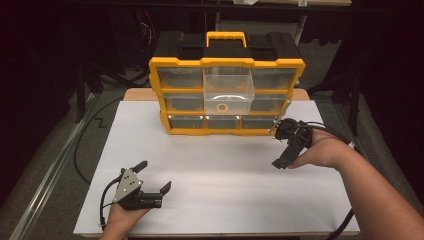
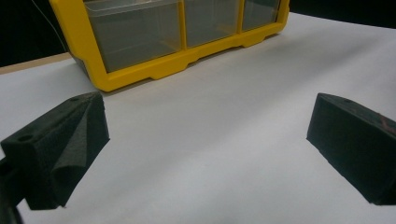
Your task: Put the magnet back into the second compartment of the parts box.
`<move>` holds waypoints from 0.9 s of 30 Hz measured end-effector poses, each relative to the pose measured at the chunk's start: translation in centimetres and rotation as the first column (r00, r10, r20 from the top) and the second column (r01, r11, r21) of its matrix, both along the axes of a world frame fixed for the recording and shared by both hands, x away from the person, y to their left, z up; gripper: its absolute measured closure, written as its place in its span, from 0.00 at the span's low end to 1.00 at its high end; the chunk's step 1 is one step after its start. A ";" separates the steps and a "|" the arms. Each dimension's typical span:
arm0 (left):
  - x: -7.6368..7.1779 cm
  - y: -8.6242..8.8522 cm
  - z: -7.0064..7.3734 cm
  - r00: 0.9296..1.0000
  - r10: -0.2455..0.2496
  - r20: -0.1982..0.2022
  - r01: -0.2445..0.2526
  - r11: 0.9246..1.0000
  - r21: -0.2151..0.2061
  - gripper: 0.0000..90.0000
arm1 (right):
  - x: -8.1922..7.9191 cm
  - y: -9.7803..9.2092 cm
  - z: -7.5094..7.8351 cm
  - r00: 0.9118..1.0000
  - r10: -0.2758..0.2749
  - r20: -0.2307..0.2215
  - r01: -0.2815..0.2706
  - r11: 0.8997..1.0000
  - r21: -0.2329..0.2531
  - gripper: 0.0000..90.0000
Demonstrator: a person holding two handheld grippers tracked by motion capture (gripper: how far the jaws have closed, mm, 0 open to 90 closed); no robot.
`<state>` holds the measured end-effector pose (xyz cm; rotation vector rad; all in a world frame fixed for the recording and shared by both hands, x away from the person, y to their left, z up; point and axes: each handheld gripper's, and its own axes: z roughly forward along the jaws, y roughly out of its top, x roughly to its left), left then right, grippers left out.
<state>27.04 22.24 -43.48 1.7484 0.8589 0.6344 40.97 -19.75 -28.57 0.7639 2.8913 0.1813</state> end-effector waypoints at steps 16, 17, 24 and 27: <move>-0.1 0.0 0.0 1.000 -0.003 0.004 0.003 1.000 -0.002 0.00 | -0.2 0.0 -7.1 0.998 -0.030 -0.063 0.030 1.000 -0.006 0.00; -0.1 0.0 0.0 1.000 -0.001 0.004 0.001 1.000 -0.003 0.00 | -0.3 0.1 -8.1 0.997 -0.025 -0.071 0.025 1.000 -0.011 0.00; -0.1 0.0 0.0 1.000 0.000 0.001 0.000 1.000 -0.001 0.00 | -0.6 0.0 -10.4 0.996 -0.030 -0.084 0.031 1.000 0.005 0.00; 0.0 0.0 0.0 1.000 0.000 0.000 0.000 1.000 0.001 0.00 | -0.7 -0.3 -10.9 0.996 -0.032 -0.079 0.035 0.999 0.035 0.00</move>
